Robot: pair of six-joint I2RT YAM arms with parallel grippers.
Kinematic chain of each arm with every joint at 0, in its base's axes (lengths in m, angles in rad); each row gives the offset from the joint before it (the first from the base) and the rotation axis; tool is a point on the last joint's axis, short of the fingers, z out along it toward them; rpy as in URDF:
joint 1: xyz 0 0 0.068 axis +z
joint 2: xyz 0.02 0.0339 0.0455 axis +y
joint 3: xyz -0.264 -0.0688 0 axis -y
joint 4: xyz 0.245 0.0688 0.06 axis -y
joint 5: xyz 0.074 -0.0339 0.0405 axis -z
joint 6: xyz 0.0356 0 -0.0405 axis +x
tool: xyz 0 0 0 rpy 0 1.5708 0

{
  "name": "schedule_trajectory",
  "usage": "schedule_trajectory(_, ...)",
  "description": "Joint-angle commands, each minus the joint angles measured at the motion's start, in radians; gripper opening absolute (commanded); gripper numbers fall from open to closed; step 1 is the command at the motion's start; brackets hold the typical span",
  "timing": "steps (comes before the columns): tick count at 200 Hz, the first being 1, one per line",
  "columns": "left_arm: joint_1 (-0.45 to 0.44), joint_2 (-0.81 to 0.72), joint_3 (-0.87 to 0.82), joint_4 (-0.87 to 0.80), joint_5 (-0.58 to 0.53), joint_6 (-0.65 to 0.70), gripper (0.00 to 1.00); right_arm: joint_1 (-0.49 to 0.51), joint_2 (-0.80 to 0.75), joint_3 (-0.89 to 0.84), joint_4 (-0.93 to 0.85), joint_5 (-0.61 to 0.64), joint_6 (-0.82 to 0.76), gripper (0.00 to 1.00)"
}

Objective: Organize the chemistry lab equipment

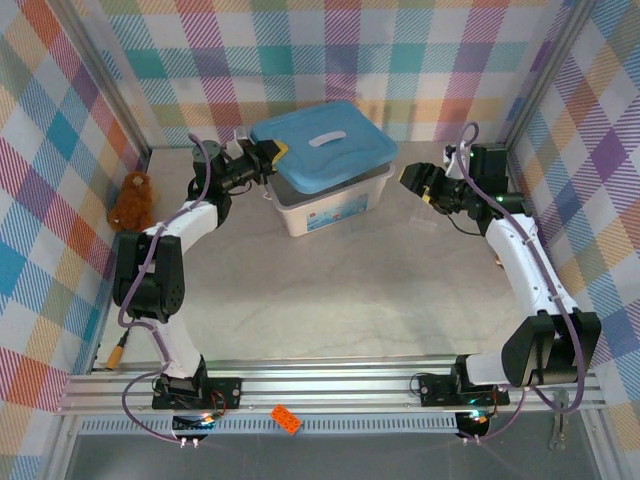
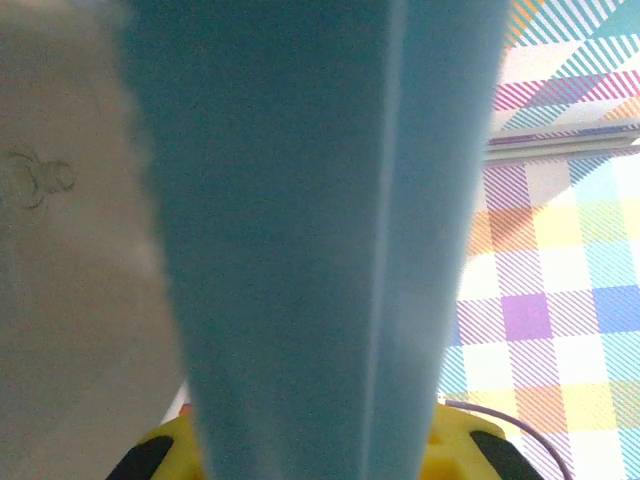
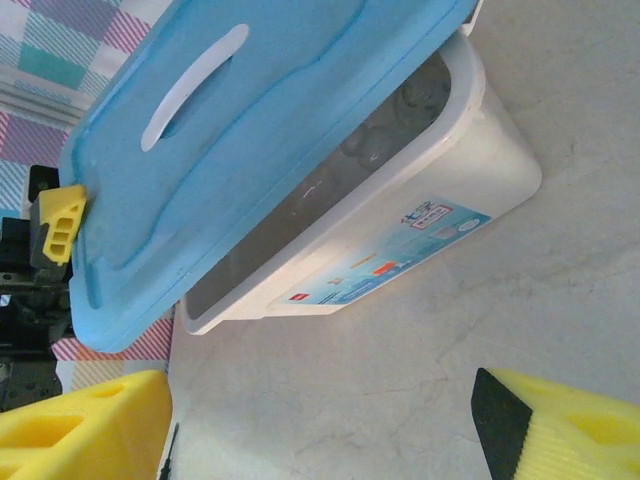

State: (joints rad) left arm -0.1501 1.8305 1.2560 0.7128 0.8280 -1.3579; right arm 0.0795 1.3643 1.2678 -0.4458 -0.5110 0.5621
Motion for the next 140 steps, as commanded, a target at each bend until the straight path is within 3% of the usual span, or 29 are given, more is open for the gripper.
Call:
schedule_trajectory(1,-0.009,-0.008,0.049,0.099,0.040,-0.026,0.00,-0.006,-0.021,-0.020,0.002,-0.034,0.001,0.80)
schedule_trajectory(140,0.054,-0.113,-0.001,-0.074,0.125,0.056,0.00,-0.006,-0.029,-0.060,0.042,-0.050,0.010,0.80)
